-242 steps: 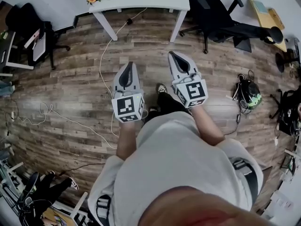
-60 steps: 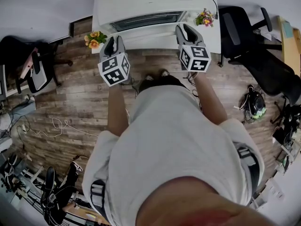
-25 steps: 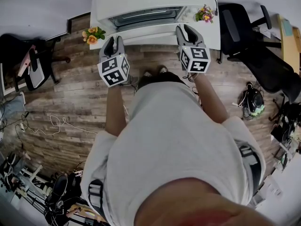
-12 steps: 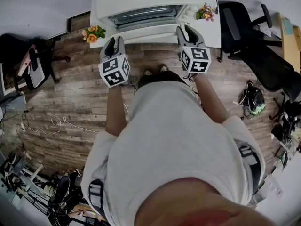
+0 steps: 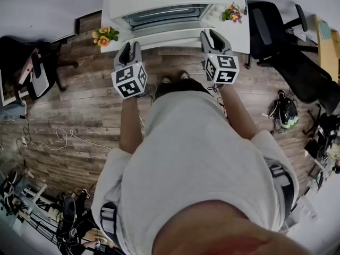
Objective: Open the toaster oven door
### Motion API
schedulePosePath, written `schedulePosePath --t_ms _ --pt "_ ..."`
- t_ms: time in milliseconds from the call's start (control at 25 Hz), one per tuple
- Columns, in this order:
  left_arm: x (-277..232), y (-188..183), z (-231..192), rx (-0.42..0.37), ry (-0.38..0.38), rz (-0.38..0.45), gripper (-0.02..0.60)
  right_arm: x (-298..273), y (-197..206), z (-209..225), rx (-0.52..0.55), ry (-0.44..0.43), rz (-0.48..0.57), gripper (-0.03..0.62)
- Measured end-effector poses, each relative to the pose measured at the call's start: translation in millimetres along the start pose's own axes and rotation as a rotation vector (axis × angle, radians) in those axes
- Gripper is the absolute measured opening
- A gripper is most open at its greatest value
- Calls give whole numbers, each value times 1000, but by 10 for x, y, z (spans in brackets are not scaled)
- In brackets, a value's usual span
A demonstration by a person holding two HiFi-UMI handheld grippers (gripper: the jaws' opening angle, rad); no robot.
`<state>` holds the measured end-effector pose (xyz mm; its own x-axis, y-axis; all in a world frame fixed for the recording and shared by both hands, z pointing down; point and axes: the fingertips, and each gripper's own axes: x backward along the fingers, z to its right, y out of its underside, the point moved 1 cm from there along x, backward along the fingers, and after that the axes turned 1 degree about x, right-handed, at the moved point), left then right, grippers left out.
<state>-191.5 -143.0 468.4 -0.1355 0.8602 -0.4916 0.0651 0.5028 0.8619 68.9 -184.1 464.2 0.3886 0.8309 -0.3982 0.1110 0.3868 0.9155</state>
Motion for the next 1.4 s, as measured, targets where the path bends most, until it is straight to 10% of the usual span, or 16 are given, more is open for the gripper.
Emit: schedulePosePath --t_ms 1400 --pt "41 115 12 -16 2 -33 106 57 111 -28 1 -7 -24 107"
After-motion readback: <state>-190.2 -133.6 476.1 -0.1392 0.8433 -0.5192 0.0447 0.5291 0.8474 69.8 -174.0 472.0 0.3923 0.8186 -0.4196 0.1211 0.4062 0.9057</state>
